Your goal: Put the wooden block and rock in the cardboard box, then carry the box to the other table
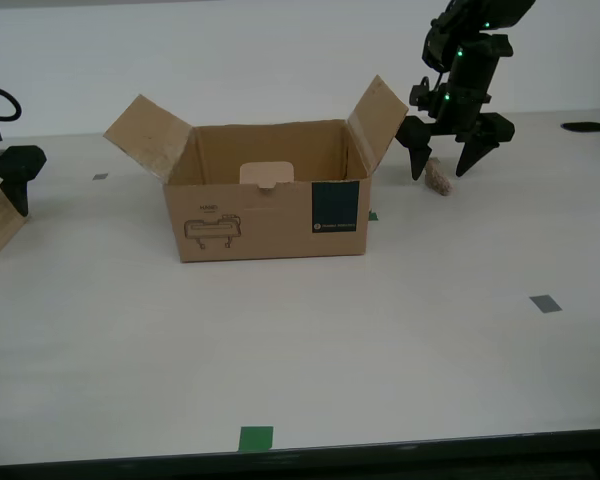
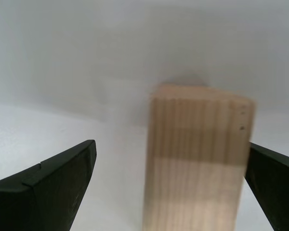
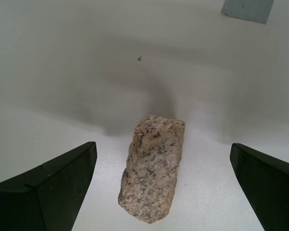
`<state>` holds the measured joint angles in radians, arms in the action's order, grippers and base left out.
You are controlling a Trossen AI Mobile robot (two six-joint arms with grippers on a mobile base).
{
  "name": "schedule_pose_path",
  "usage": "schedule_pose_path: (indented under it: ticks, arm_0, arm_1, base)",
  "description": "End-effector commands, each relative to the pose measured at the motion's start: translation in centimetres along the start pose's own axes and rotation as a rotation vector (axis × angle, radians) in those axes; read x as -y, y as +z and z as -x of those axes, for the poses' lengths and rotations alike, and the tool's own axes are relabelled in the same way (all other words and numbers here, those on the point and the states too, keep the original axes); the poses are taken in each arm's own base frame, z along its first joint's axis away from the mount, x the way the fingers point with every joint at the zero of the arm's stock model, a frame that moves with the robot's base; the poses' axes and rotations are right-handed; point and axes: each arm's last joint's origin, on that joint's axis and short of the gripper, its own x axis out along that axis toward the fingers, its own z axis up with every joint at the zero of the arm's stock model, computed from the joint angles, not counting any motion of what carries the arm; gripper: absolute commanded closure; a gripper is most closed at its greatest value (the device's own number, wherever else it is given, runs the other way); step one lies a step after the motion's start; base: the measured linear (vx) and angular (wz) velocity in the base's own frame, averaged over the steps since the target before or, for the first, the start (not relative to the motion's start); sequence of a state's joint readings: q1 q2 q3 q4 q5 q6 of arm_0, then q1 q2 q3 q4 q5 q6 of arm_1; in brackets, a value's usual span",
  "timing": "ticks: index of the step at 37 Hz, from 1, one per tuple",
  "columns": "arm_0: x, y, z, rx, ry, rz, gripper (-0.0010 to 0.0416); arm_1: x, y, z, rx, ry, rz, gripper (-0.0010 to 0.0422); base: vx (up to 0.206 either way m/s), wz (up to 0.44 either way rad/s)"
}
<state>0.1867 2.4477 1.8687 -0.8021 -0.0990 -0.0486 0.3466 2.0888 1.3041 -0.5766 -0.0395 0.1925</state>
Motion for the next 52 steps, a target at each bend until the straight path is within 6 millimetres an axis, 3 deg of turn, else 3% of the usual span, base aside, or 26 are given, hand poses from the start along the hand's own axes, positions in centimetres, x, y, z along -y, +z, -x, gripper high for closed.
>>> schedule_pose_path:
  ticks: [1, 29, 44, 52]
  arm_0:
    - [-0.1, 0.0, 0.0, 0.002, -0.004, 0.003, 0.0019]
    - [-0.4, 0.0, 0.0, 0.001, -0.002, 0.008, 0.0021]
    - [-0.6, 0.0, -0.1, 0.0, -0.002, 0.012, 0.005]
    - [-0.6, 0.0, -0.1, 0.0, -0.001, 0.013, 0.004]
  arm_1:
    - [0.3, 0.1, 0.0, 0.003, -0.003, -0.009, 0.0012]
    - [0.7, -0.3, -0.5, 0.01, -0.025, -0.027, 0.0012]
    - [0.7, -0.5, -0.9, 0.036, -0.017, -0.025, 0.0012]
    - [0.8, -0.7, -1.1, 0.029, -0.016, -0.018, 0.0012]
  base:
    - [0.0, 0.0]
    - [0.0, 0.0]
    - [0.0, 0.0]
    - [0.0, 0.0]
